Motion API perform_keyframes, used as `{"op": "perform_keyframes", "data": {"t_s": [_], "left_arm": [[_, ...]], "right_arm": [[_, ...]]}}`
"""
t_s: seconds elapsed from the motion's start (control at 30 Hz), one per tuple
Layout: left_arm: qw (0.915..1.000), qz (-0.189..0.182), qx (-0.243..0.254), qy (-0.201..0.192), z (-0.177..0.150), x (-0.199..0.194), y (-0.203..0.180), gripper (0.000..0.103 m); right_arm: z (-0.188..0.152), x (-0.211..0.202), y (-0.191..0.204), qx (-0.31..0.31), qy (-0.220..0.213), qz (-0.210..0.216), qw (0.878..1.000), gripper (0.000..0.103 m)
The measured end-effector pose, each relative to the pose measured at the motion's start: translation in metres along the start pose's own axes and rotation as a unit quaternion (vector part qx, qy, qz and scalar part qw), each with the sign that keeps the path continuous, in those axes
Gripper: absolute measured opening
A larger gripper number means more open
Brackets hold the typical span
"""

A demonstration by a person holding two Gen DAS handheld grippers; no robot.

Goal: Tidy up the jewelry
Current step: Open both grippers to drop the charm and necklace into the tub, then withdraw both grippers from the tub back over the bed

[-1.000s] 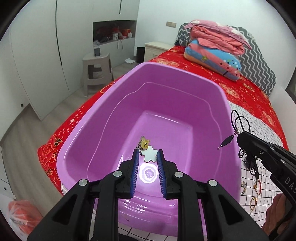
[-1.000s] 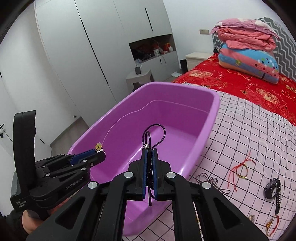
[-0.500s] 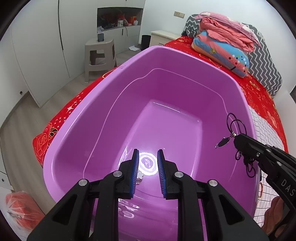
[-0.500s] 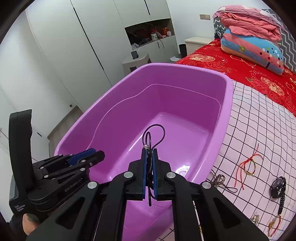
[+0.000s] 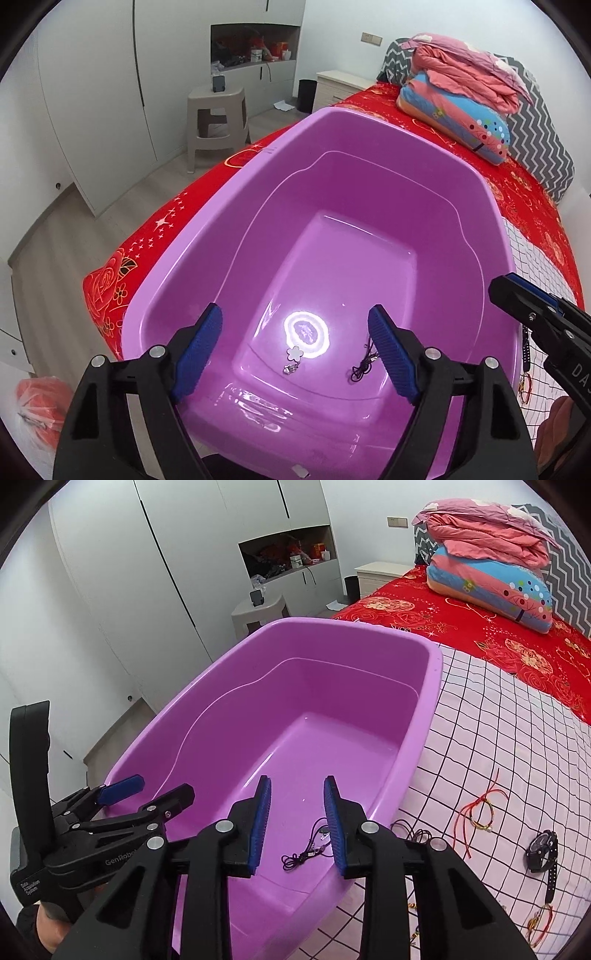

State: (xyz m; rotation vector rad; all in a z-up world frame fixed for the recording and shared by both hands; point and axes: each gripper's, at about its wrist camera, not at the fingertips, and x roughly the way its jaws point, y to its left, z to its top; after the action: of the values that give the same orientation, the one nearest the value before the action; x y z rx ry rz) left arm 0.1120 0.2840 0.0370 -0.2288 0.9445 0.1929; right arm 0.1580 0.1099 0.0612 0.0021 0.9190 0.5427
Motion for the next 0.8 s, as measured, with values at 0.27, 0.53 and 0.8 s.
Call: {"op": "perform_keyframes", "data": {"t_s": [0.27,0.53,0.8], "left_arm": [[0.9997,0.010,0.011,-0.017,-0.006,-0.020,-0.007,0.086],[0.9994,0.014,0.020,-0.023,-0.011,-0.035,-0.015,0.088],[0.9991,0.017,0.032,-0.024,-0.020,-0.047,-0.024,0.088]], "right_arm": [[-0.008,-0.016,-0.002,-0.001,-0.010,0.003,1.000,0.030],[-0.018,-0.035,-0.007,0.004,-0.019,-0.001,1.000,0.032],[-0.031,-0.053,-0.009,0.005,-0.030,0.001,1.000,0.034]]}}
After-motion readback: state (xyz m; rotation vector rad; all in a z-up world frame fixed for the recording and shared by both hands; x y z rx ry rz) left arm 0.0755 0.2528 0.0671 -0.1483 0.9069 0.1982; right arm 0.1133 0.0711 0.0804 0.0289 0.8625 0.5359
